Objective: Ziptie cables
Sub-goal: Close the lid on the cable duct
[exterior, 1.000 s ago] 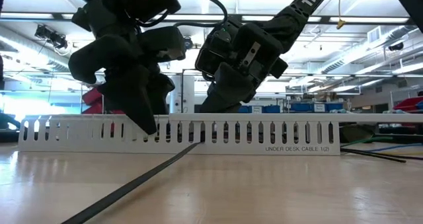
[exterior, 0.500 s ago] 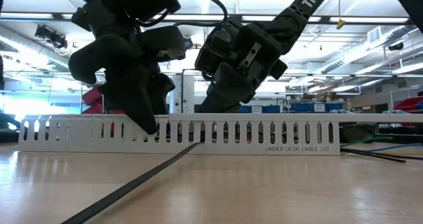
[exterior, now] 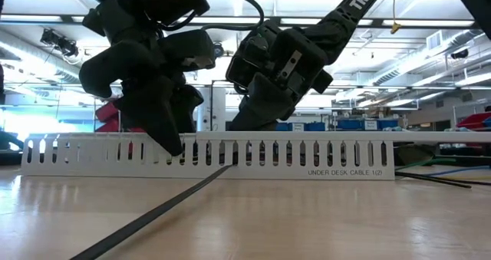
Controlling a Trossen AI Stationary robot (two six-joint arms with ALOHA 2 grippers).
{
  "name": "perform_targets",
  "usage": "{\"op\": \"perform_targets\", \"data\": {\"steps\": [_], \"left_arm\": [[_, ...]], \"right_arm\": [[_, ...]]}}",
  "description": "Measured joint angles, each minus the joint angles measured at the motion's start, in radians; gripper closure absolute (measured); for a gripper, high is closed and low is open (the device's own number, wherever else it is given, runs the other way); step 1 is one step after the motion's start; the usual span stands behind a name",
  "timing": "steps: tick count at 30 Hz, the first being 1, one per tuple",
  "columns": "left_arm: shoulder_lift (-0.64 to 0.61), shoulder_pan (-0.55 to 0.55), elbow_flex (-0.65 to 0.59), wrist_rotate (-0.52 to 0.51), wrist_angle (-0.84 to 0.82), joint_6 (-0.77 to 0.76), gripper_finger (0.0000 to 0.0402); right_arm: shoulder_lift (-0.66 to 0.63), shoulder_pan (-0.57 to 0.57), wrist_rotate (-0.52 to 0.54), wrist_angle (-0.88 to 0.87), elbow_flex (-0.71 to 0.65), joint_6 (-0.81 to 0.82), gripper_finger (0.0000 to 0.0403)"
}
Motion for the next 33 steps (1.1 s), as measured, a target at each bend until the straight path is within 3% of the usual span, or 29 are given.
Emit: {"op": "perform_targets", "data": {"steps": [18, 24, 33], "left_arm": [[0.002, 0.000, -0.001, -0.015, 0.020, 0.009, 0.0163], [0.002, -0.001, -0.001, -0.023, 0.026, 0.033, 0.0163], [0.002, 0.000, -0.001, -0.024, 0.028, 0.055, 0.0163]], "right_arm": [[0.004, -0.004, 0.019, 0.008, 0.001, -0.002, 0.0403], [0.073, -0.008, -0.054, 0.004, 0.052, 0.009, 0.0403], [0.082, -0.004, -0.026, -0.009, 0.099, -0.011, 0.0403]]}}
